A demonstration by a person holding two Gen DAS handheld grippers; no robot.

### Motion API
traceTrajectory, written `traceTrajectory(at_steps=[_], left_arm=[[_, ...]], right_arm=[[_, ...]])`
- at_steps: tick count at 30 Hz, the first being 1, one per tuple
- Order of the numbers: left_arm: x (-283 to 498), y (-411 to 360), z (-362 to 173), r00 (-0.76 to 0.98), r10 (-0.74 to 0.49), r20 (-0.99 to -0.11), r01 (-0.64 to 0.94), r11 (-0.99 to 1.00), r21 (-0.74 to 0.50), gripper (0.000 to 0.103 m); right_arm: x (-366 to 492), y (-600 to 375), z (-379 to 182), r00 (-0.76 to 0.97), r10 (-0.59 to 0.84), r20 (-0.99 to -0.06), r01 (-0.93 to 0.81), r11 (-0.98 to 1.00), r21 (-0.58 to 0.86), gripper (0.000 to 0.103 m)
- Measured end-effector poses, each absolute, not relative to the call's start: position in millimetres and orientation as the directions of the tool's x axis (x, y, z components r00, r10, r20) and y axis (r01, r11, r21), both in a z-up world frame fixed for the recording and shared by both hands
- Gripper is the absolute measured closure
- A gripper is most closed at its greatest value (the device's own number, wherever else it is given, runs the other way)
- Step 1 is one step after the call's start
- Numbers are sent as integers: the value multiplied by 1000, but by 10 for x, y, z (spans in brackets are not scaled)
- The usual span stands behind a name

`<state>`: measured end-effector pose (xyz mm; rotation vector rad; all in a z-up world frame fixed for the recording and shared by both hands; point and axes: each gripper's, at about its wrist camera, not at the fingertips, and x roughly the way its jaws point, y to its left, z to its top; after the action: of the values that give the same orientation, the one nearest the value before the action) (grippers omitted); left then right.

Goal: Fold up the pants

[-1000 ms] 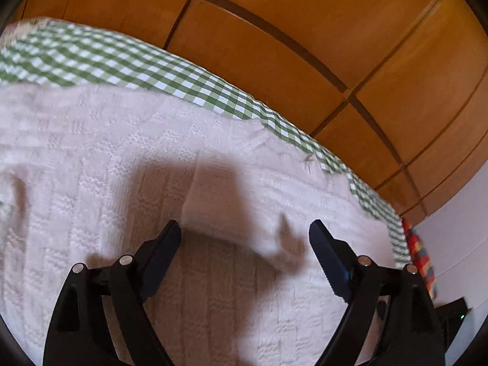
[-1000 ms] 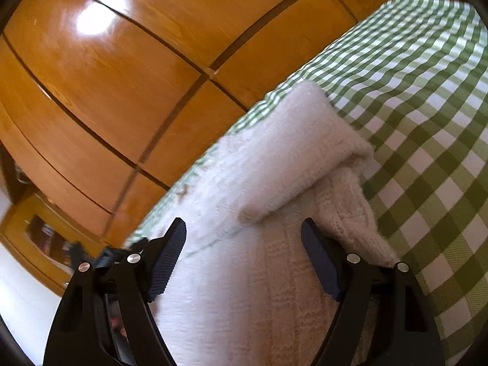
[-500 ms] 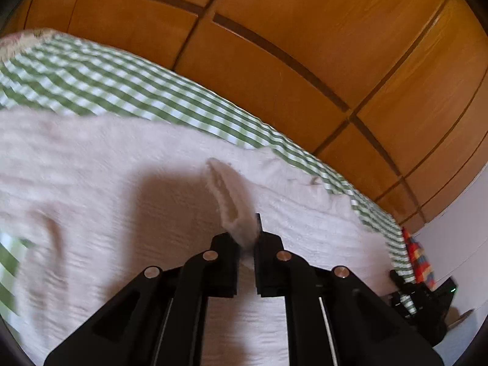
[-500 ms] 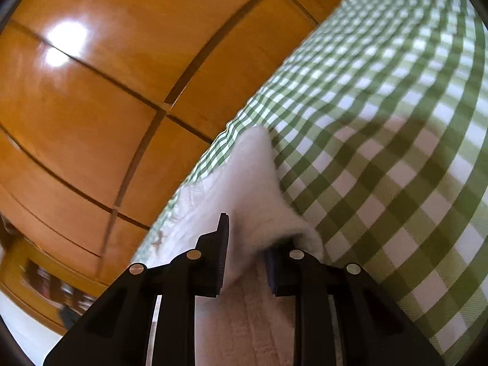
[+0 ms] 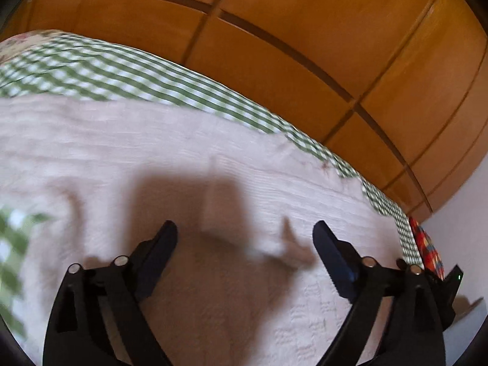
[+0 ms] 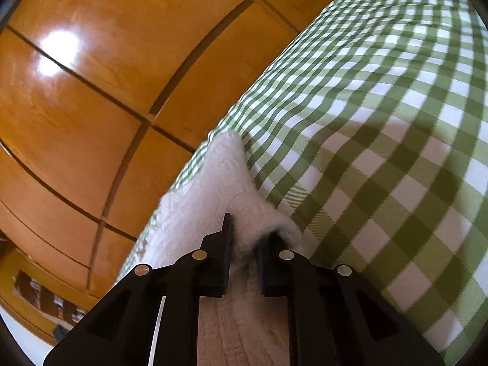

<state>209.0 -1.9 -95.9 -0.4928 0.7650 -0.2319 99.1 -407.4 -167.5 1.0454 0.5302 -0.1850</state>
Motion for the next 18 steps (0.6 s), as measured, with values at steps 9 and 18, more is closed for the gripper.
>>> traceTrajectory(at_steps=[9, 18], left_arm=[[1646, 431, -1000, 727, -310, -612, -45, 868, -494, 7], [1405, 734, -950, 743, -244, -623, -91, 885, -456, 3]], right_arm=[[707, -3804, -1311, 721, -174, -671, 612, 614, 498, 54], [985, -3306, -1036, 787, -57, -615, 351, 860, 369, 54]])
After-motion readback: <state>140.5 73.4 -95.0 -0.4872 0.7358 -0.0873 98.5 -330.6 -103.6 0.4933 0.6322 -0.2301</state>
